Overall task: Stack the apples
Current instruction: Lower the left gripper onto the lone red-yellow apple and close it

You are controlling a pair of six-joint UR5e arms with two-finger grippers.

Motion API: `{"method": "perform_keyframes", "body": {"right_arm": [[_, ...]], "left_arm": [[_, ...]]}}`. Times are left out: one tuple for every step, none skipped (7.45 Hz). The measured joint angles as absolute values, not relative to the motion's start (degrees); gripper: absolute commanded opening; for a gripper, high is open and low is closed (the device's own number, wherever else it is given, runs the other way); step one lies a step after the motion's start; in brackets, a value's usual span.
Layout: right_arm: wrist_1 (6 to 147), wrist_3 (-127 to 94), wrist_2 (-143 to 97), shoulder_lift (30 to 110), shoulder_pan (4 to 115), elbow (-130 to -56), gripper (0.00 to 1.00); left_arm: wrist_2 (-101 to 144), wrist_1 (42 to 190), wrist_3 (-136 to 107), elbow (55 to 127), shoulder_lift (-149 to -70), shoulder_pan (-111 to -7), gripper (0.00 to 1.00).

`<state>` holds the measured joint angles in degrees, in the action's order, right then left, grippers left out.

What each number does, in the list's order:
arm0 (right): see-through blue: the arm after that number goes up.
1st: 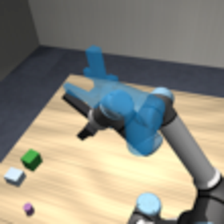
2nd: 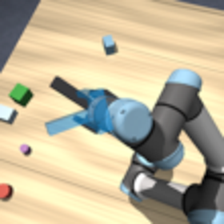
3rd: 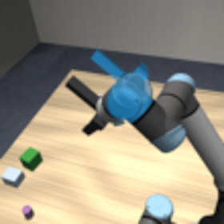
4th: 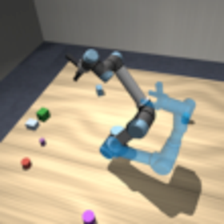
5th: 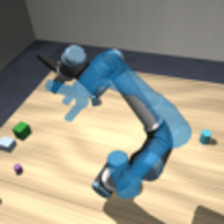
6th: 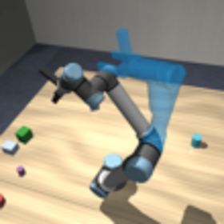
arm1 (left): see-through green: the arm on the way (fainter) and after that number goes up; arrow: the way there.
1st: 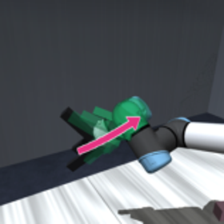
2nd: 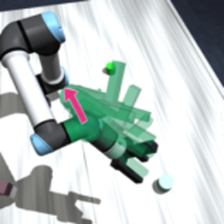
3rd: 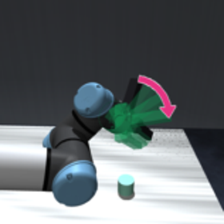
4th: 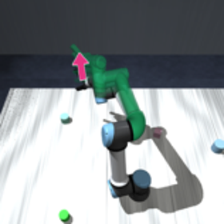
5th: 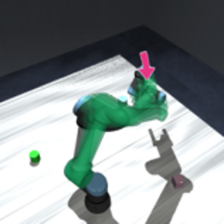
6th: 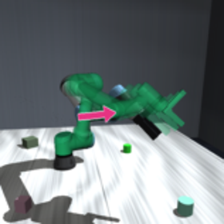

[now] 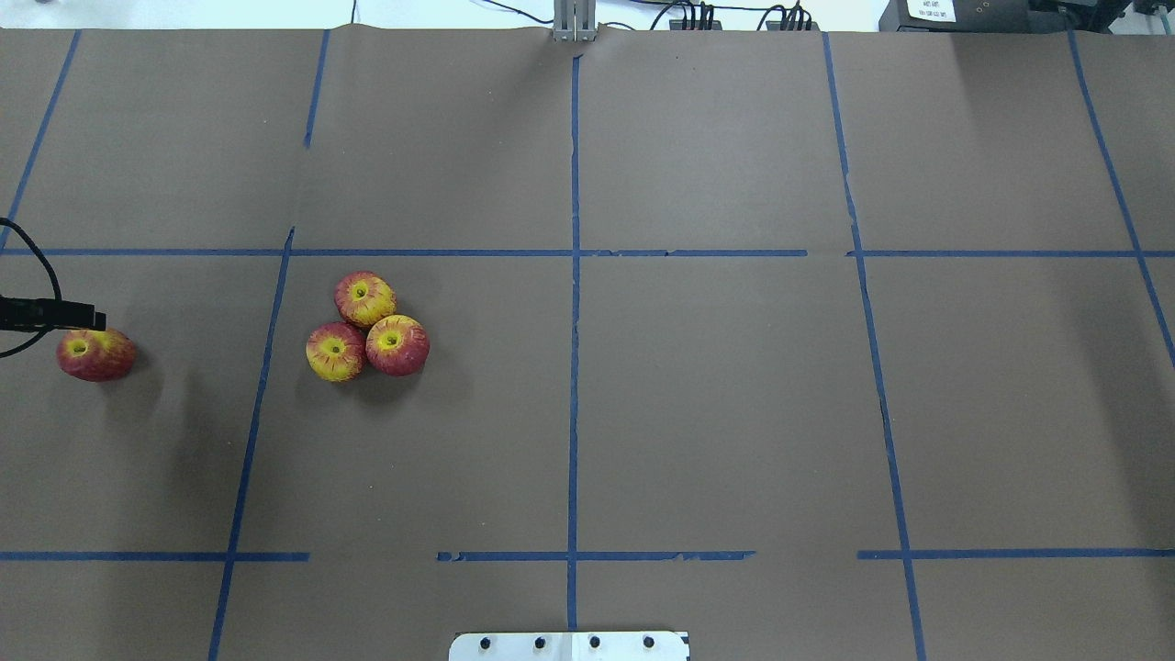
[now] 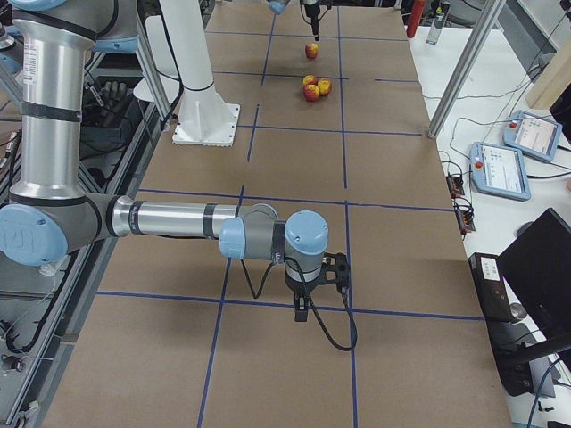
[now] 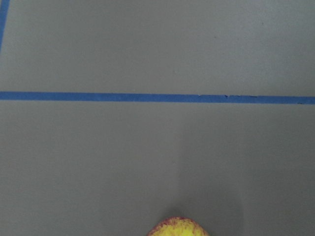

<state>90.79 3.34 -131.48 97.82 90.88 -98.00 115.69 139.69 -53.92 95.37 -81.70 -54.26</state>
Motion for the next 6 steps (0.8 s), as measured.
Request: {"method": "perform_keyframes", "body": {"right_arm": [[90.79,3.34,-131.48,97.82,90.88,-98.00,1.00],[90.79,3.34,-131.48,97.82,90.88,-98.00,1.00],[90.79,3.34,-131.48,97.82,90.88,-98.00,1.00],[90.79,3.34,-131.48,97.82,90.88,-98.00,1.00],[90.79,3.34,-131.49,97.82,90.88,-98.00,1.00],[90.79,3.34,-131.48,97.82,90.88,-98.00,1.00]], "left_arm": [[115.23,141.10,-54.41,94.41,-81.75,-53.37,1.00],[115.10,141.73,-54.61,93.97,-81.82,-52.78,1.00],[115.07,141.98,-54.70,93.69,-81.90,-52.20,1.00],[115.05,142.07,-54.73,93.24,-81.98,-51.59,1.00],[115.05,142.10,-54.75,92.60,-82.04,-51.04,0.91],[115.05,142.11,-54.77,92.03,-82.10,-50.61,0.56]]}}
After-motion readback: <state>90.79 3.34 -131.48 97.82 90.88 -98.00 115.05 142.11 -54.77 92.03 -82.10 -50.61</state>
